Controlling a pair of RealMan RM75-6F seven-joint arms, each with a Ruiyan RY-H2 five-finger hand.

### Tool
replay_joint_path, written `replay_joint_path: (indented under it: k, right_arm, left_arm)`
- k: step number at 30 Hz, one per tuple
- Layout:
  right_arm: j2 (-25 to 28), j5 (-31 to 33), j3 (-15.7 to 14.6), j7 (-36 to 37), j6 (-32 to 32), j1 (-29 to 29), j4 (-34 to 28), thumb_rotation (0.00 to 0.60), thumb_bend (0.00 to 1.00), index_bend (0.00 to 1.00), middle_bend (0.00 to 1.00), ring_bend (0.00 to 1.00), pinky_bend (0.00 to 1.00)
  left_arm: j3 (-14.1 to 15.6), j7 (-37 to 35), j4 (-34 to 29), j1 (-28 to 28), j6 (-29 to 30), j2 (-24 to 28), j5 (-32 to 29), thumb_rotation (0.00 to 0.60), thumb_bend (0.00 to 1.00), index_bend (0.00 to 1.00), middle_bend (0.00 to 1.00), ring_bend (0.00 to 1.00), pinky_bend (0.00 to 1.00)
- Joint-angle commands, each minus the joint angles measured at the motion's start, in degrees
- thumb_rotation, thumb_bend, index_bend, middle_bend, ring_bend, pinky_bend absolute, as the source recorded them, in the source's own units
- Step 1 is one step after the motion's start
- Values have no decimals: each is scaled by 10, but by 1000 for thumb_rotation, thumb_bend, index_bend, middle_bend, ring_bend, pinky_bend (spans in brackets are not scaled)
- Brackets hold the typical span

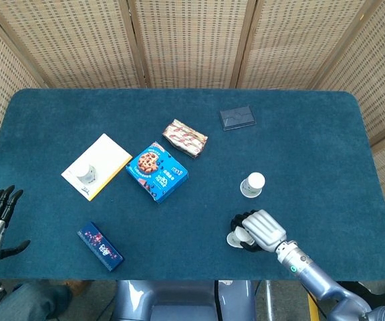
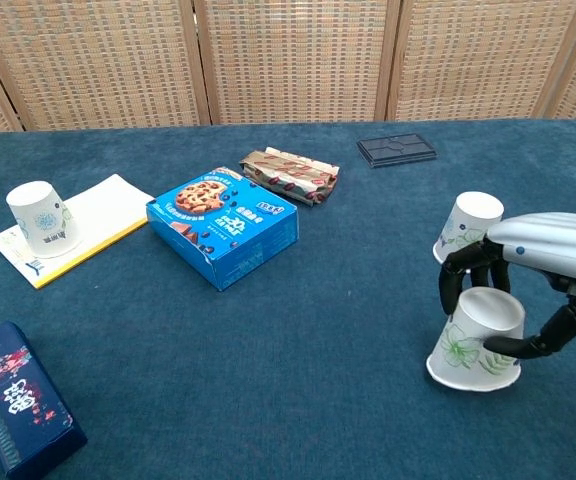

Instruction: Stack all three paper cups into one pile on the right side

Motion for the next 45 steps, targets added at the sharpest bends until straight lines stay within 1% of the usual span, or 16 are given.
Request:
replay_joint_path:
  k: [1,5,6,8,10,12,14,16,19,26,36,43,45]
  right_arm:
    - [22,-3,13,16,19,4,-28,600,536,466,503,490,495]
    - [48,4,37,12,36,11,-51,600,535,465,503,490,495]
    - [57,9,47,9,41,14,-58,600,535,465,503,490,495]
    - [75,32,78,-2,51,23,-67,600,537,465,502,490,495]
    - [90,80,114,-17,45,37,-67,600,538,465,501,490,495]
    - [98,132,136,-33,27,53,-58,600,538,464,499,490,495]
    - [100,161,144,-46,16,63,-51,600,538,463,498,490,495]
    - [95,206,152,-59,-3,78,-32,600,539,463,498,490,495]
    - [88,247,154,-64,-23,92,-17,600,538,463,498,490,495]
    - [66,280,143,-83,-28,109,24,600,539,463,498,490,495]
    - [70,312,127,-96,-44,118,27,600,543,463,498,491,495]
    - [67,323,118,-99,-45,123,34,600,543,461,495,491,495]
    - [67,325,117,-99,-45,124,36,600,527,448,480,485,493]
  left_arm:
    - [-2,0,0,-3,-4,0,-4,600,0,0,0,0,0]
    - [-4,1,0,-6,-10,-1,-11,600,0,0,0,0,0]
    - [-5,2,0,-7,-13,-1,-13,600,0,0,0,0,0]
    - [-6,4,0,-10,-19,-2,-20,600,0,0,0,0,0]
    - [-9,6,-1,-13,-25,-3,-28,600,0,0,0,0,0]
    - [-12,8,-1,-16,-29,-3,-35,600,0,0,0,0,0]
    - [-13,9,-1,-17,-31,-4,-39,600,0,0,0,0,0]
    - [-15,12,-1,-19,-35,-5,-45,600,0,0,0,0,0]
    - [-16,18,-2,-22,-39,-6,-51,600,0,0,0,0,0]
    - [-16,26,-2,-25,-42,-9,-55,600,0,0,0,0,0]
    - [-14,29,-1,-27,-45,-11,-57,600,0,0,0,0,0]
    - [-12,32,-1,-28,-44,-13,-57,600,0,0,0,0,0]
    - [-12,32,-1,-28,-44,-13,-57,600,0,0,0,0,0]
